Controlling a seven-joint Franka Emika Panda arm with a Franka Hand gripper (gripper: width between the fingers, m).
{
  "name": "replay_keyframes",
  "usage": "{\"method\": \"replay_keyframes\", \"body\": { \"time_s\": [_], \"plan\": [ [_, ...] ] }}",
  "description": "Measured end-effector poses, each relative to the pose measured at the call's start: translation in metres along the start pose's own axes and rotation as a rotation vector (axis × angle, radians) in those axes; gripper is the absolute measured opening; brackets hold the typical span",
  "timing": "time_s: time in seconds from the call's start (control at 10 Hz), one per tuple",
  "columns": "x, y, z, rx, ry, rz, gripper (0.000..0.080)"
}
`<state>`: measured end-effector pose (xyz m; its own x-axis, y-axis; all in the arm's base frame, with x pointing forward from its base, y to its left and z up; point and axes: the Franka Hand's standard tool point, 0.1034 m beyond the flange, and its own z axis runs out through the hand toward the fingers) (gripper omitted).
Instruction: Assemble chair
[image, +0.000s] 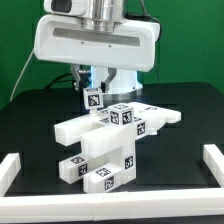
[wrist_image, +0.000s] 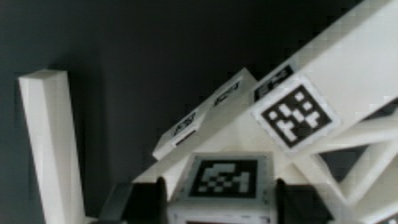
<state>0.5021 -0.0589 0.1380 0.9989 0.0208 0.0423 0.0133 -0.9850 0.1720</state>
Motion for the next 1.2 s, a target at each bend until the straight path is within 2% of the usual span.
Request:
{"method": "replay_keyframes", "body": {
  "time_s": [0.3,0.7,1.2],
  "plan": [
    [0.0003,-0.0003,0.002,-0.003,0.017,0.0,0.0284],
    [-0.0022,-0.0008,0.0106,-0.019,0.008,-0.009,0.0284],
    [-0.0016,-0.0008,0.0105,-0.02,0.009,-0.011,0.0284]
  ]
}}
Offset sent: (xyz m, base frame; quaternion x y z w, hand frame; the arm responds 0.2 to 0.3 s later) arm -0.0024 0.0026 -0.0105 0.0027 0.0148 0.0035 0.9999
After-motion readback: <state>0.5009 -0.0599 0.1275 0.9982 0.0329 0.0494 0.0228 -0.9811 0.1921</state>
